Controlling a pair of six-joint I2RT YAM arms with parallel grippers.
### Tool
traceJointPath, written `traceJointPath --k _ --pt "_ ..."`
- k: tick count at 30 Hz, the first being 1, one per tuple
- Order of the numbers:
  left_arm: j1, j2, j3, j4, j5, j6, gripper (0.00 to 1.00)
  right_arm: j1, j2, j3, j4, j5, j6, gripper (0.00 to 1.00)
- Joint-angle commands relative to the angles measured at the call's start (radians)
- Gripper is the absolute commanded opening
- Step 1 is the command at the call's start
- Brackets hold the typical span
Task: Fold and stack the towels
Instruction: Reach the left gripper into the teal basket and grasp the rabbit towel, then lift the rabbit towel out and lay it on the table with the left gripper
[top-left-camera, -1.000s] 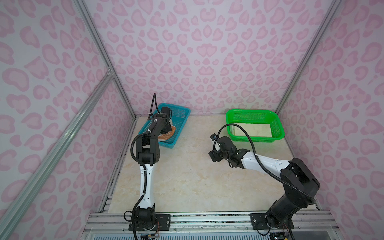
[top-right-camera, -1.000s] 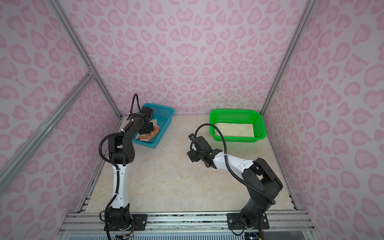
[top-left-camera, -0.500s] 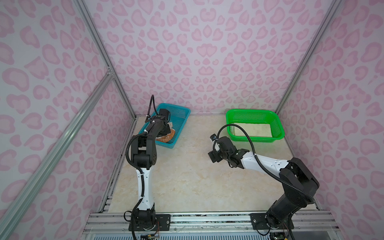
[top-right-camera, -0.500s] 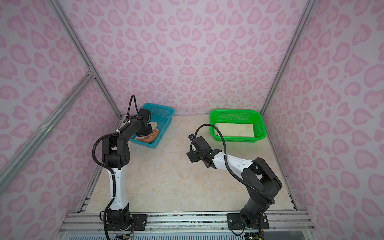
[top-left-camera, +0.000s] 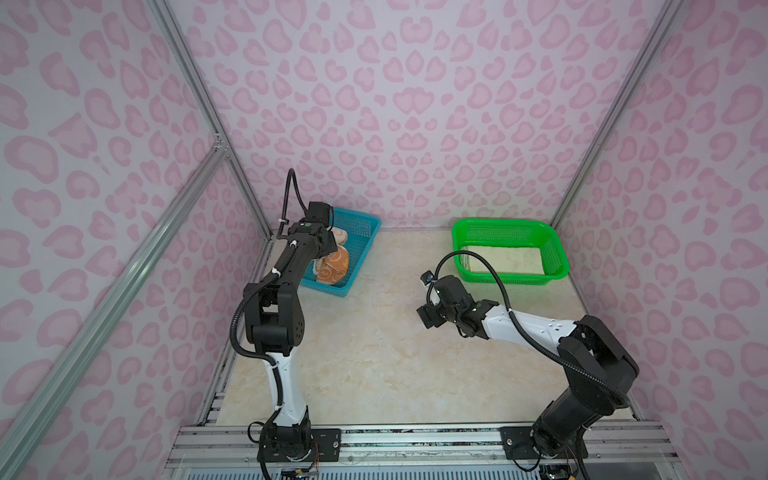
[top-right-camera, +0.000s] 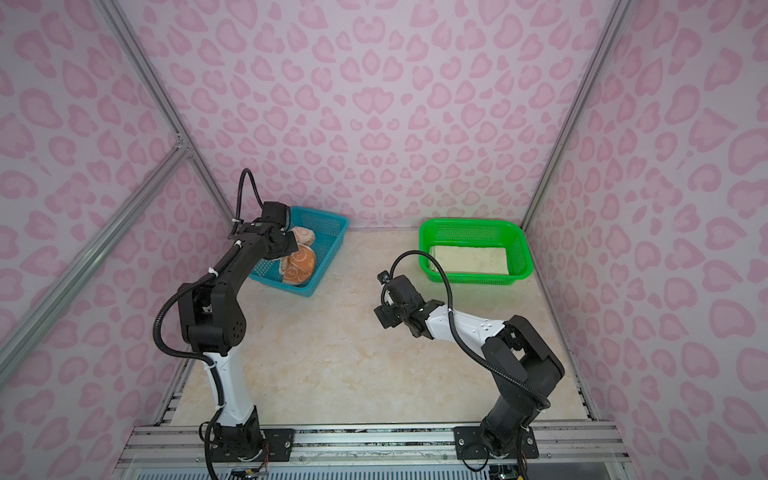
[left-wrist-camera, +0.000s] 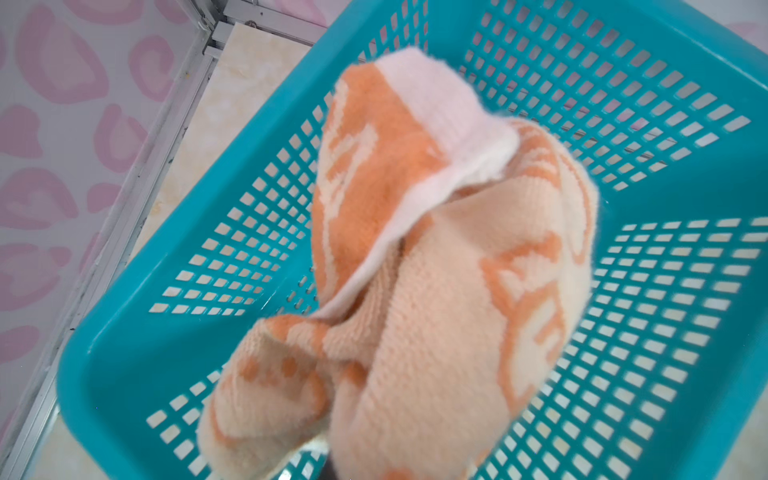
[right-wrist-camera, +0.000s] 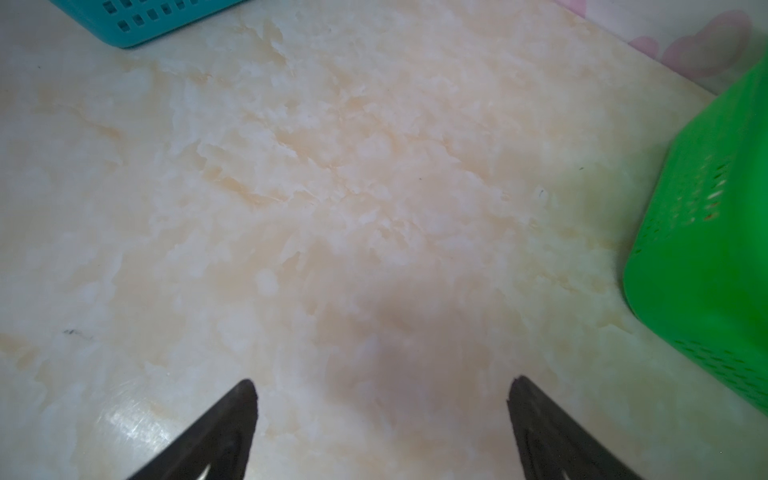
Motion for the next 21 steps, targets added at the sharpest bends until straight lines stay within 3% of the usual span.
traceJointPath --k 1,15,21 --pt "-0.002 -0.039 -0.023 0.029 0.022 0.012 0.02 0.001 0.004 -0.003 0.012 -0.003 0.009 0.94" --pt "-0.103 -0.361 -0.208 0.212 0.074 0.083 0.02 -0.017 -0.053 -0.05 0.047 0.154 0.088 0.98" --pt "-0.169 -0.552 -0.37 0.342 0.191 0.124 0.02 -0.087 -0.139 -0.177 0.202 0.082 0.191 0.98"
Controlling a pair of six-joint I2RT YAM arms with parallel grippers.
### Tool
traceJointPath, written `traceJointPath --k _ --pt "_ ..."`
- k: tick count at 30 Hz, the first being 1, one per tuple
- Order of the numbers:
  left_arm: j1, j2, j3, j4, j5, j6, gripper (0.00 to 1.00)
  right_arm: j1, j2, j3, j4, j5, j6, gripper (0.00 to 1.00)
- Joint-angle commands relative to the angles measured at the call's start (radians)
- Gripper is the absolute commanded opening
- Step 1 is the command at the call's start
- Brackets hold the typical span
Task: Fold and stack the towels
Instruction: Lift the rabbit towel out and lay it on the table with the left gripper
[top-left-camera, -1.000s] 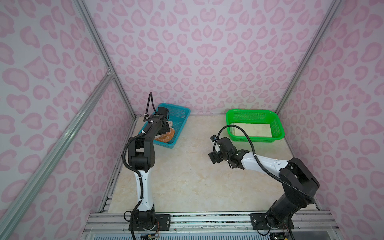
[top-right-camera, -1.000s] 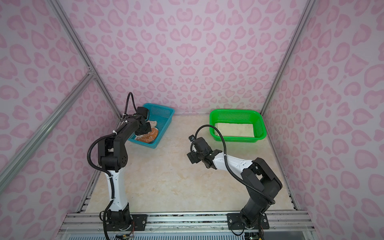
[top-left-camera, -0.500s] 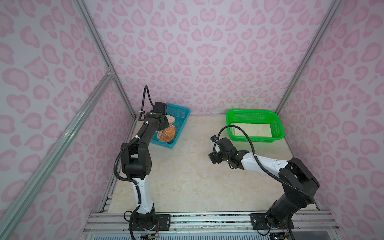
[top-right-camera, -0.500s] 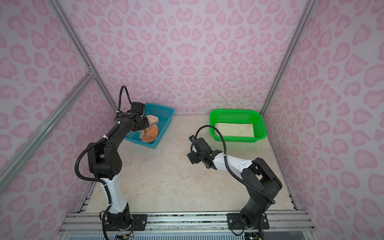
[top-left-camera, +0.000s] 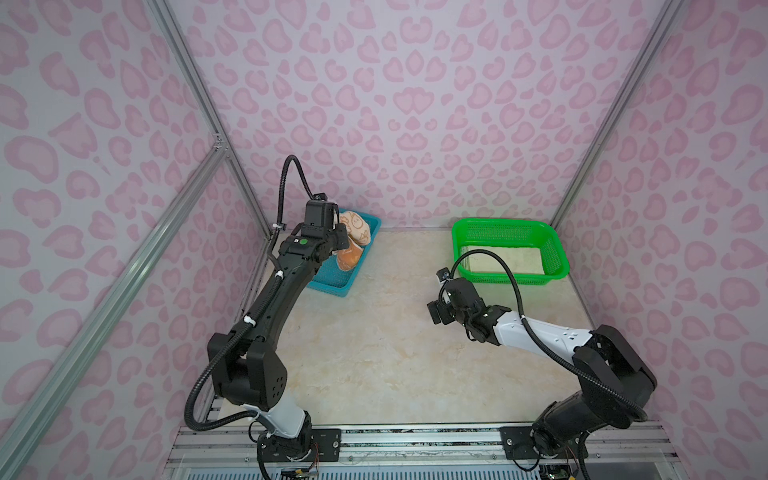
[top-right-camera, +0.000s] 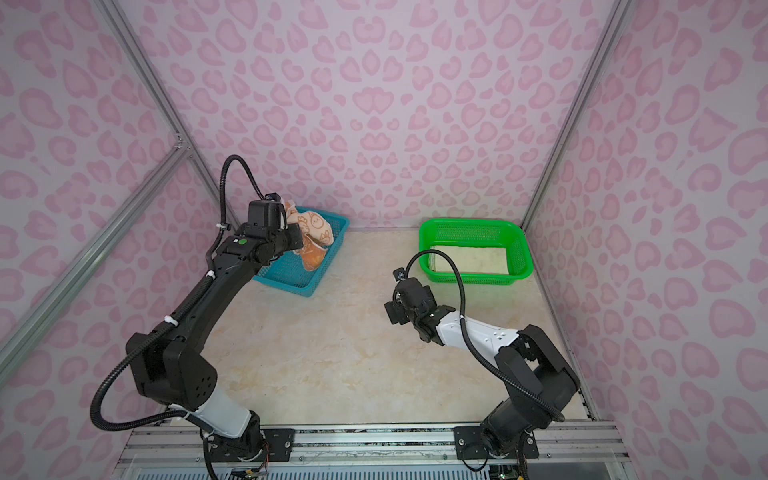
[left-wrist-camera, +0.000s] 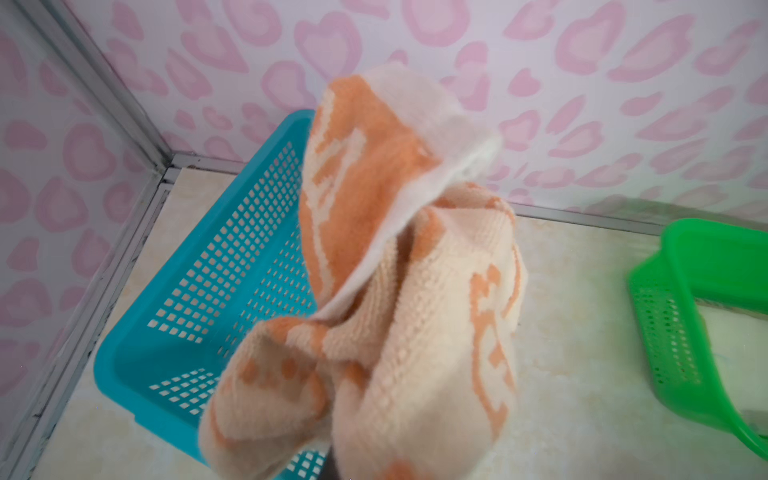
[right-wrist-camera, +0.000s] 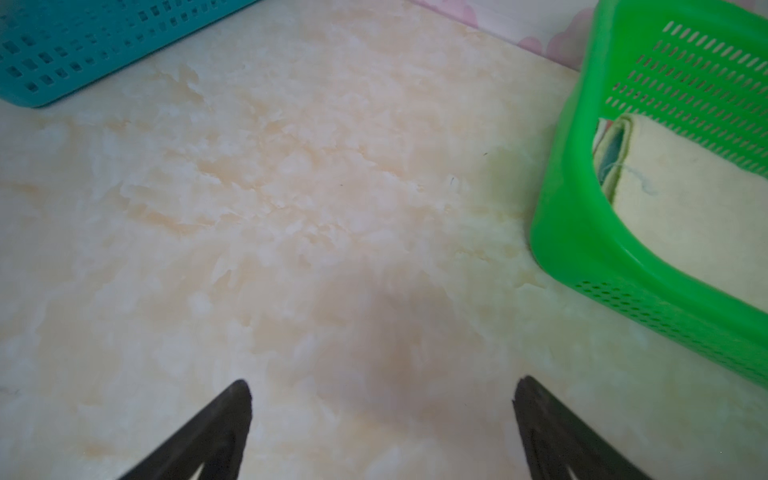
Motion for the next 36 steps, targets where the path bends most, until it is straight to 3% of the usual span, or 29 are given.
traceJointPath --k 1,6,10,16,22,26,30,34,36 --pt "-0.026 -0.09 -0.072 0.128 0.114 0.043 0.02 -0.044 -0.036 -0.061 0.121 -0.04 0.107 0.98" --pt "-0.122 -0.207 -0.178 0.14 0.196 0.111 0.02 -0.078 -0.139 -0.214 0.332 -0.008 0.131 0.98" --pt "-0.204 -0.255 -0.248 0.155 0.246 0.115 0.02 -0.077 -0.196 -0.196 0.23 0.073 0.098 0.99" --pt "-0.32 -0.229 -0.33 0.218 0.289 0.0 0.02 -0.076 -0.274 -0.198 0.118 0.119 0.052 0.99" --pt "-0.435 -0.107 -0.363 0.265 0.196 -0.113 0.02 -0.084 -0.331 -0.23 0.092 0.141 0.051 0.99" --pt "-0.447 -0.013 -0.349 0.237 0.038 -0.212 0.02 -0.099 -0.378 -0.292 0.167 0.085 0.048 0.99" --pt "-0.436 0.04 -0.347 0.182 -0.154 -0.265 0.02 -0.099 -0.411 -0.291 0.122 0.053 0.006 0.98" --pt "-0.392 0.087 -0.337 0.142 -0.159 -0.305 0.03 -0.096 -0.404 -0.273 0.068 0.002 -0.073 0.91" --pt "-0.375 0.115 -0.332 0.119 -0.153 -0.321 0.1 -0.091 -0.384 -0.254 0.034 -0.02 -0.111 0.88"
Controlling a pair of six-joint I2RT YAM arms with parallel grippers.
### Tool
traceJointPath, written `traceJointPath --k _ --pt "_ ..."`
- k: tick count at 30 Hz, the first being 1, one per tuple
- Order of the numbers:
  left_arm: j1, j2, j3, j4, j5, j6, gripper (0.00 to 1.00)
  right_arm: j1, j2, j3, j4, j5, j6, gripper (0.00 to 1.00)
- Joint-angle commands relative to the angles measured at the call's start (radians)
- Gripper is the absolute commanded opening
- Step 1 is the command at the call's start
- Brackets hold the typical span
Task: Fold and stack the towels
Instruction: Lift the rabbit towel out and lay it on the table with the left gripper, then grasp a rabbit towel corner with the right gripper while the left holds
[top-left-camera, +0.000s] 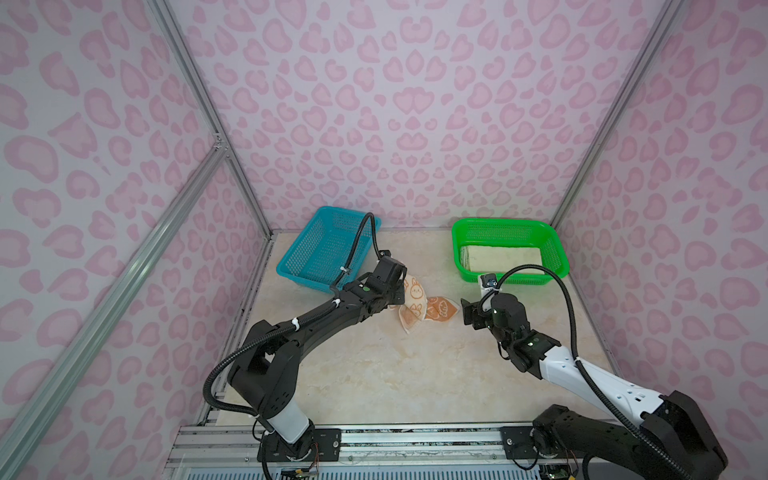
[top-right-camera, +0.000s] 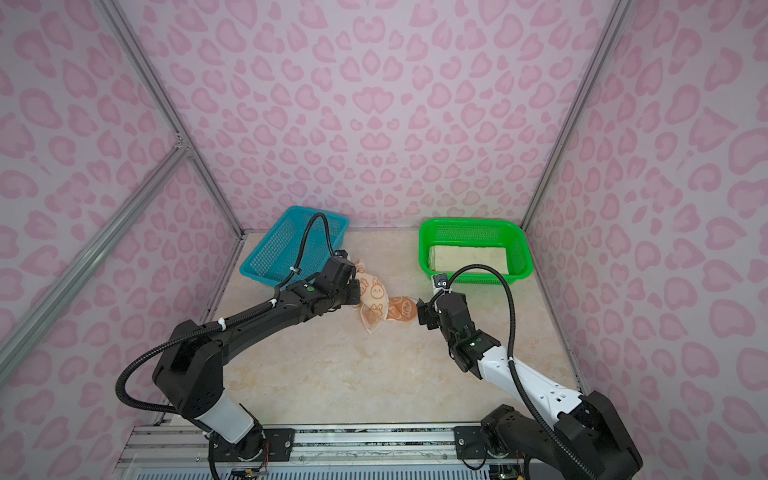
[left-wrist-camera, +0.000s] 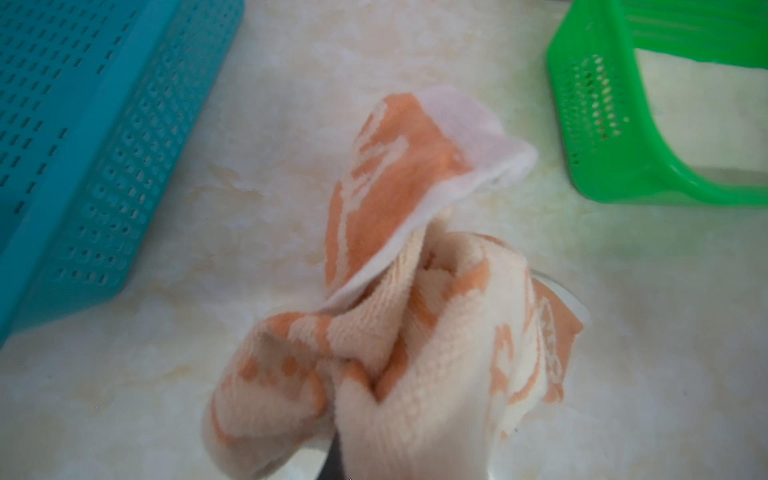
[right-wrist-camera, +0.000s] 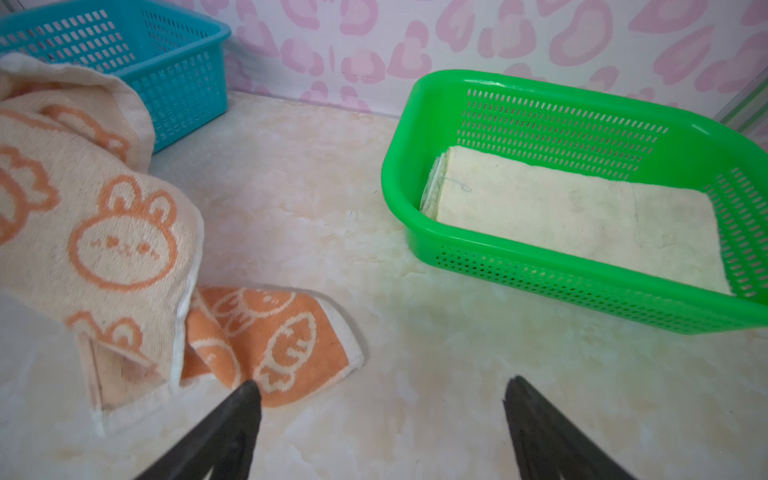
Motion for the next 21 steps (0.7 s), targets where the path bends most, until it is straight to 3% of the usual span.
traceJointPath --k 1,5,8,13,14,15,21 --pt "0.018 0.04 0.02 -0.047 -0.048 -0.053 0.15 0.009 0.03 0.025 -0.06 -0.05 -0.093 0.87" --pt "0.024 0.076 0.023 -0.071 -0.034 -0.051 0.45 0.036 0.08 0.046 -0.074 -0.071 -0.188 0.81" --pt "0.025 0.086 0.024 -0.086 -0.032 -0.039 0.58 0.044 0.112 0.06 -0.073 -0.093 -0.212 0.81" --pt "0.024 0.061 0.009 -0.085 -0.024 -0.004 0.75 0.044 0.201 0.134 -0.124 -0.144 -0.151 0.83" --pt "0.024 0.049 0.0 -0.077 -0.017 0.006 0.81 0.043 0.232 0.161 -0.153 -0.154 -0.128 0.83" --pt "0.025 0.037 -0.008 -0.068 -0.011 0.017 0.99 0.044 0.265 0.191 -0.182 -0.152 -0.101 0.83" --pt "0.023 -0.049 -0.055 -0.027 -0.012 0.061 0.98 0.084 0.423 0.301 -0.219 -0.221 -0.063 0.82"
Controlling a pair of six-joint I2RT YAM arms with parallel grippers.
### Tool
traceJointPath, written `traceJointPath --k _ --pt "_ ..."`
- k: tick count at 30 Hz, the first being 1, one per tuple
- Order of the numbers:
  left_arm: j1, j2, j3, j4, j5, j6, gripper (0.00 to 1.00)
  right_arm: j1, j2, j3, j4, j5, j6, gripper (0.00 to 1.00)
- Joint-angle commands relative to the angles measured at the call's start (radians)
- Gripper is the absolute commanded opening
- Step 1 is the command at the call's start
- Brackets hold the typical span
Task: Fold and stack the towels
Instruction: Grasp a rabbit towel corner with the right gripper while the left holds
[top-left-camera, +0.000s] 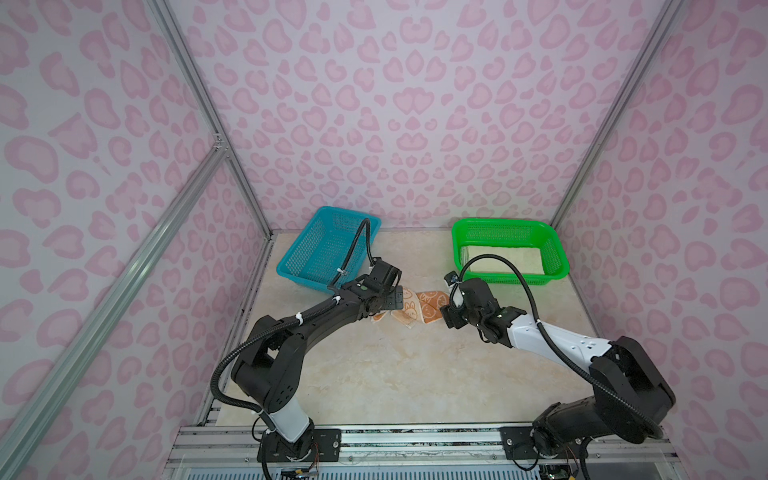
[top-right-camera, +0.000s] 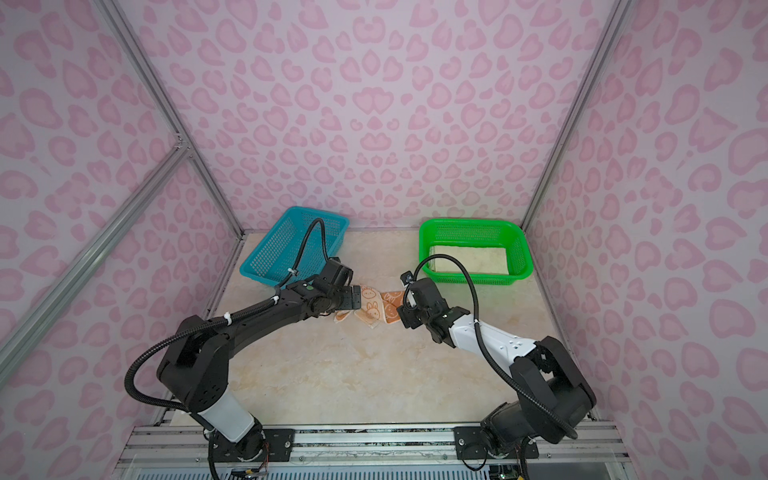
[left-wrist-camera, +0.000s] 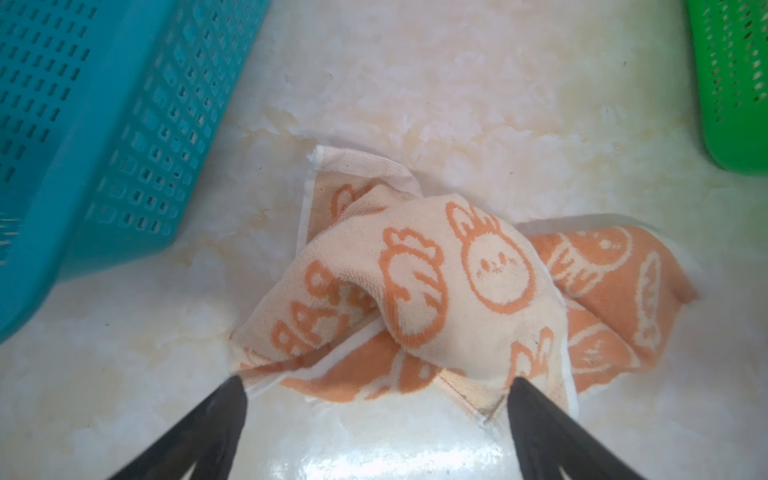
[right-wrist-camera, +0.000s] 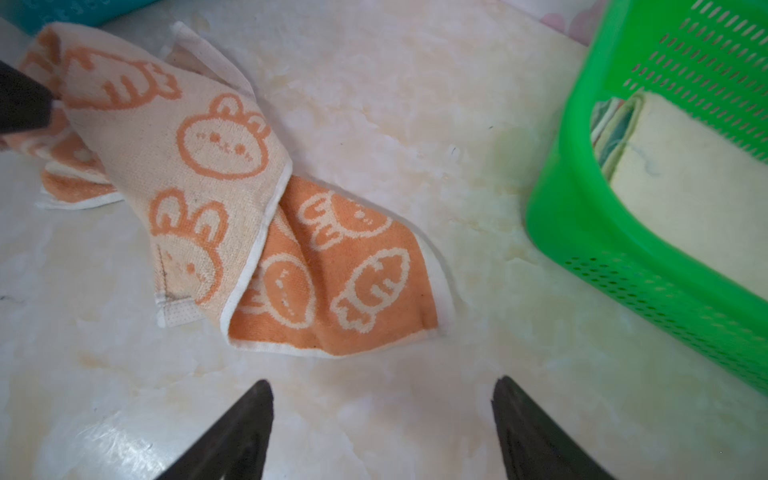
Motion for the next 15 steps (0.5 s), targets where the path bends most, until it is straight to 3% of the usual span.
traceJointPath --k 1,7,11,15 --pt "0.001 -0.051 -0.025 0.045 -0.014 0.036 0.98 0.035 0.058 0.036 -0.013 -0.076 0.02 0.82" --pt "0.006 -0.158 -0.1 0.094 -0.024 0.034 0.98 0.04 0.182 0.138 0.061 -0.161 0.092 0.8" --pt "0.012 -0.209 -0.145 0.115 -0.019 0.039 0.98 0.029 0.244 0.203 0.034 -0.128 0.132 0.77" --pt "0.009 -0.224 -0.18 0.133 0.075 0.114 0.98 -0.032 0.216 0.167 0.032 -0.111 0.164 0.72"
